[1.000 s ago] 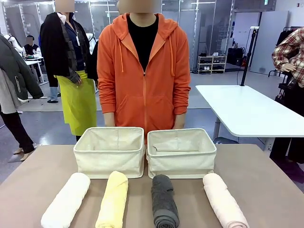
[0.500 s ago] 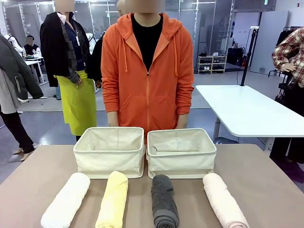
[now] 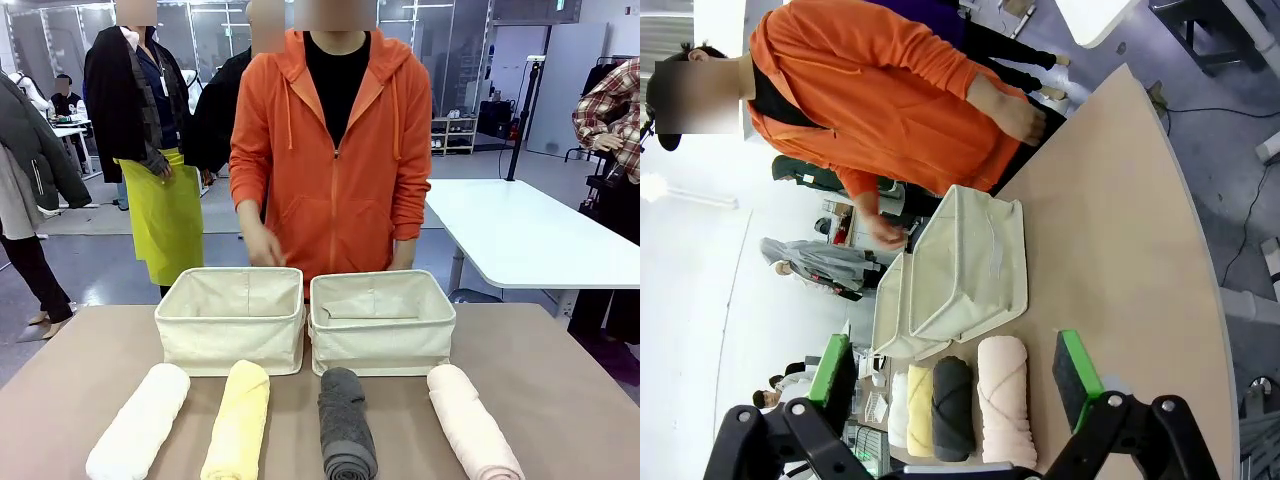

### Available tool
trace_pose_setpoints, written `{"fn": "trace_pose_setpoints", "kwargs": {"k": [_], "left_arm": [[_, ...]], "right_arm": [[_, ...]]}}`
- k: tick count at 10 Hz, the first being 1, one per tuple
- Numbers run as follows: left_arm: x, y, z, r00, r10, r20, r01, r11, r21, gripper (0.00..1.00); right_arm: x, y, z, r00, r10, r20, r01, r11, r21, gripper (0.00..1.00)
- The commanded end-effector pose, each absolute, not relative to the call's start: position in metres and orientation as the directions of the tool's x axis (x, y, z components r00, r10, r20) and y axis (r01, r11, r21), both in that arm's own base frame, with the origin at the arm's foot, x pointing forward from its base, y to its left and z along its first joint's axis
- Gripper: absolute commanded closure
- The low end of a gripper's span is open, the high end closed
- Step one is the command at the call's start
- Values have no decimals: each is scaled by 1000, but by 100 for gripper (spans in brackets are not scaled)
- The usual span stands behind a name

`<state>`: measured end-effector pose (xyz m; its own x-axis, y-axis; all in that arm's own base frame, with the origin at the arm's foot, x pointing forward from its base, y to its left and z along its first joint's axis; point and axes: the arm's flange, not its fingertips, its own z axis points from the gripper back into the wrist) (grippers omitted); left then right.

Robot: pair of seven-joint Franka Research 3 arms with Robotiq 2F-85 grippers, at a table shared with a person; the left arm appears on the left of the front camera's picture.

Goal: Divide the towels into two baskets.
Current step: Pick up one hotel-folded towel and place it in the Fabric basket indicated by the person.

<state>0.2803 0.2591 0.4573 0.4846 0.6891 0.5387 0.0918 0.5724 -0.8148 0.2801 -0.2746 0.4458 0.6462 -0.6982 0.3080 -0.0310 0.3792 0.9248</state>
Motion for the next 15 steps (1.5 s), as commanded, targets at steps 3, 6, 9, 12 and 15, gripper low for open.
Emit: {"fn": "trace_pose_setpoints", "kwargs": {"k": [3, 6, 9, 12, 15], "left_arm": [[281, 260, 456, 477, 699, 532, 103, 557, -824, 0], [281, 260, 456, 477, 699, 532, 103, 557, -824, 0], [281, 260, 456, 477, 699, 532, 103, 557, -824, 0], [281, 260, 456, 477, 699, 532, 103, 557, -824, 0], [287, 241, 471, 541, 620, 569, 118, 614, -781, 0]], "right_arm": [[278, -275, 449, 641, -701, 313, -38, 378, 925, 0], [278, -275, 449, 641, -701, 313, -38, 378, 925, 0], [278, -275, 449, 641, -701, 313, -38, 378, 925, 0], [278, -275, 449, 641, -701, 313, -38, 378, 925, 0], [278, -275, 449, 641, -701, 313, -38, 378, 925, 0]]}}
